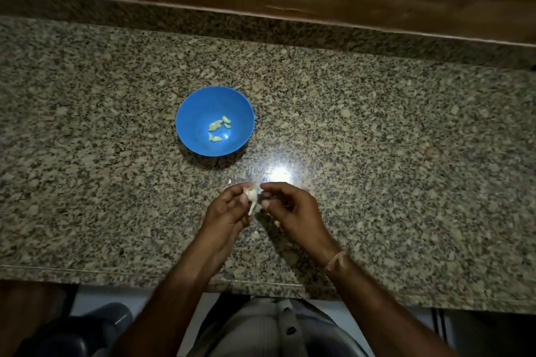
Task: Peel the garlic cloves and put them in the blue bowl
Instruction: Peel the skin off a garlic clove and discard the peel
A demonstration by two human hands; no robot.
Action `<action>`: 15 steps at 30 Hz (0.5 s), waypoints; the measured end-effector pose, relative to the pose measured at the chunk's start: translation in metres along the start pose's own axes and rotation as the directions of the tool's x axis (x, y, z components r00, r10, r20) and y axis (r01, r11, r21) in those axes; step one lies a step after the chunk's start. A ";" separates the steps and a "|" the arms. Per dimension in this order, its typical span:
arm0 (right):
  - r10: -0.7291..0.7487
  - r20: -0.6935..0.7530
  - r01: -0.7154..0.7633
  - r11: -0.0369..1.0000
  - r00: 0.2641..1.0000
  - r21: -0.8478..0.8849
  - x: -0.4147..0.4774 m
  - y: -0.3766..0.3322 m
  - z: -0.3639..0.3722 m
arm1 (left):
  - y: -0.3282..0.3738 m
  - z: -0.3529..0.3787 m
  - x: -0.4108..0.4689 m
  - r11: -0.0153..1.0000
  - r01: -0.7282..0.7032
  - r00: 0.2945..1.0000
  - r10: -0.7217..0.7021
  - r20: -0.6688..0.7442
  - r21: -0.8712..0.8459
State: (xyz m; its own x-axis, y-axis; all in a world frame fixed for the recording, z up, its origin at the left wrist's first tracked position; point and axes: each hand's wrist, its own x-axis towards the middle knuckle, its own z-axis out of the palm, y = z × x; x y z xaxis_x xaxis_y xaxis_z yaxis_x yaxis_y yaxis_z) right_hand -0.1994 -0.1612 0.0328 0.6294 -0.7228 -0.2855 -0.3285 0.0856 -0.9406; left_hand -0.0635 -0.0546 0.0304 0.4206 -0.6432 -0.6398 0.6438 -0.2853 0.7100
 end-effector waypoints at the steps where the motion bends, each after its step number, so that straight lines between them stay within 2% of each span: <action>1: -0.018 0.003 0.018 0.999 1.000 0.041 -0.004 -0.005 -0.001 | 0.001 0.006 -0.007 0.992 0.017 0.999 -0.012 0.041 -0.123; 3: -0.077 -0.023 0.078 0.993 0.997 0.083 -0.012 -0.015 -0.004 | 0.003 0.018 -0.019 0.969 0.000 0.997 0.021 0.079 -0.248; 5: -0.143 -0.042 0.146 0.987 0.989 0.067 -0.019 -0.022 -0.010 | 0.002 0.028 -0.028 0.959 -0.035 0.993 0.064 0.096 -0.280; 9: -0.243 -0.065 0.246 0.968 0.968 0.045 -0.032 -0.030 -0.028 | 0.002 0.046 -0.042 0.961 -0.117 0.983 0.148 0.107 -0.249; 15: -0.280 -0.081 0.285 0.957 0.957 0.052 -0.050 -0.037 -0.047 | 0.003 0.070 -0.063 0.959 -0.225 0.972 0.233 0.023 -0.175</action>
State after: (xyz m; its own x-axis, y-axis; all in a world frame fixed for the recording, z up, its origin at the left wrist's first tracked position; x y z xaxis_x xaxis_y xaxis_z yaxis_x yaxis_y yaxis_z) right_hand -0.2516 -0.1602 0.0900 0.6371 -0.7708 0.0050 -0.0986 -0.0880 -0.9912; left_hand -0.1328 -0.0644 0.0930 0.5438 -0.7084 -0.4499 0.6340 -0.0045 0.7733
